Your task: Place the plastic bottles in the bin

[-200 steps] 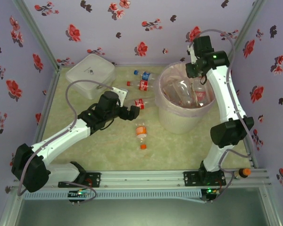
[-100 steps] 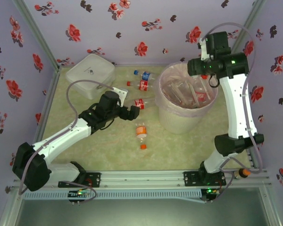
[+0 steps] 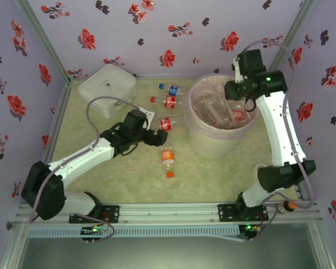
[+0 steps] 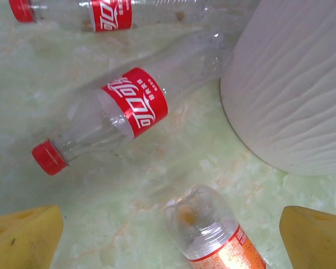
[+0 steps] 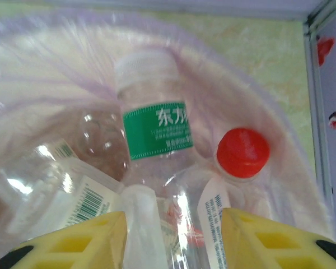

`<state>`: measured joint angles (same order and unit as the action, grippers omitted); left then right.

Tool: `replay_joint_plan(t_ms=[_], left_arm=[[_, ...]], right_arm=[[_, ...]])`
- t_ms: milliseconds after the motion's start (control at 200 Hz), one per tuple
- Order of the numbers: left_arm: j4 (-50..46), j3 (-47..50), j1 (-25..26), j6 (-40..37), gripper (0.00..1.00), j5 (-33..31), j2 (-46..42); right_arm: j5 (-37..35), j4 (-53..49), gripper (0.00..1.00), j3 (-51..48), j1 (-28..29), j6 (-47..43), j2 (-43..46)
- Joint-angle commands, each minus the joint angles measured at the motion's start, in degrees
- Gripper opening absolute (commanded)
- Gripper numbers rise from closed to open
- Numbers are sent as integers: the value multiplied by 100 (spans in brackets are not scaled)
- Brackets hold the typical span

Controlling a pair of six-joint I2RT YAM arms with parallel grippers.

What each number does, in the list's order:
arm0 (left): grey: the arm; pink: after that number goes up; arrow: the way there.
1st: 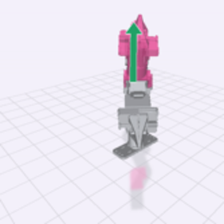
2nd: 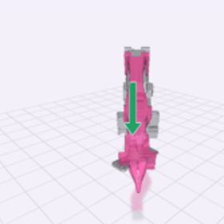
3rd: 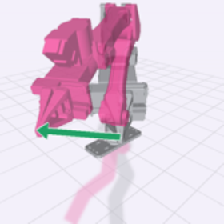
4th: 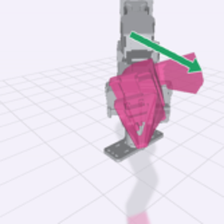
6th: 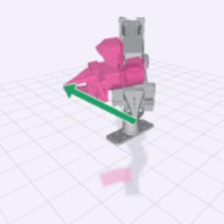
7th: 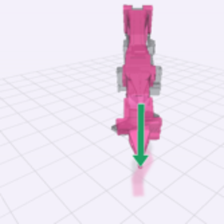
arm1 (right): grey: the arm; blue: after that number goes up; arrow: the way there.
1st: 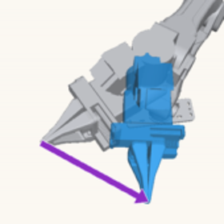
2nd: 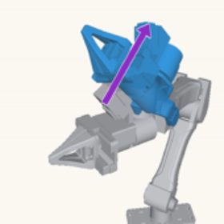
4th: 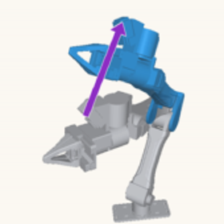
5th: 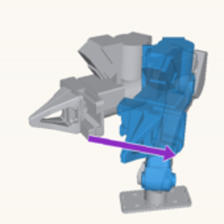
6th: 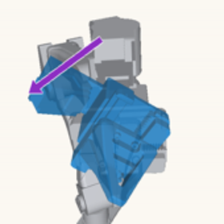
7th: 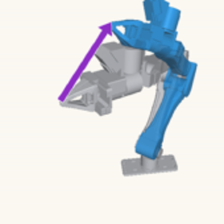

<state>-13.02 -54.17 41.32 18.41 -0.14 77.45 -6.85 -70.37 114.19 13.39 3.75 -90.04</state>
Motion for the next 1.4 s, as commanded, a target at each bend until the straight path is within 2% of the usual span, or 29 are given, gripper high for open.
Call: replay_joint_plan(t_ms=[0, 140, 240, 365, 575, 725, 845, 995, 1120, 1235, 1395], left_arm=[[-56, -110, -58, 115, 100, 93, 20], [-191, -449, -337, 2, 100, 96, 282], [-504, -990, -931, 406, 100, 347, 863], [-387, -1691, -1453, 1100, 97, 534, 1640], [-130, -3436, -1830, 2428, 97, -211, 3265], [-342, -5164, -1873, 3158, 96, -192, 4715], [-781, -6703, -1879, 3415, 95, -171, 5791], [-1125, -8134, -1858, 3880, 95, 113, 6799], [-1608, -8723, -1780, 4097, 97, 230, 7202], [-1452, -8712, -1690, 4207, 96, 238, 7322], [-1555, -9427, -1622, 4439, 94, 392, 7917]], right_arm=[[-79, 411, 58, 173, -1, 226, 613], [155, 1066, 69, -447, 3, 357, 1191], [298, 1339, 71, -771, -2, 485, 1457], [291, 1384, 72, -978, 3, 561, 1555], [464, 1587, 73, -1356, -3, 658, 1683], [563, 1826, 73, -1726, -11, 746, 1826], [590, 1916, 73, -1947, -11, 727, 1878], [493, 1996, 73, -2173, -5, 646, 1984], [466, 2122, 73, -2341, -34, 572, 2084], [444, 2215, 73, -2511, -59, 489, 2164], [474, 2225, 73, -2640, -82, 404, 2201]])
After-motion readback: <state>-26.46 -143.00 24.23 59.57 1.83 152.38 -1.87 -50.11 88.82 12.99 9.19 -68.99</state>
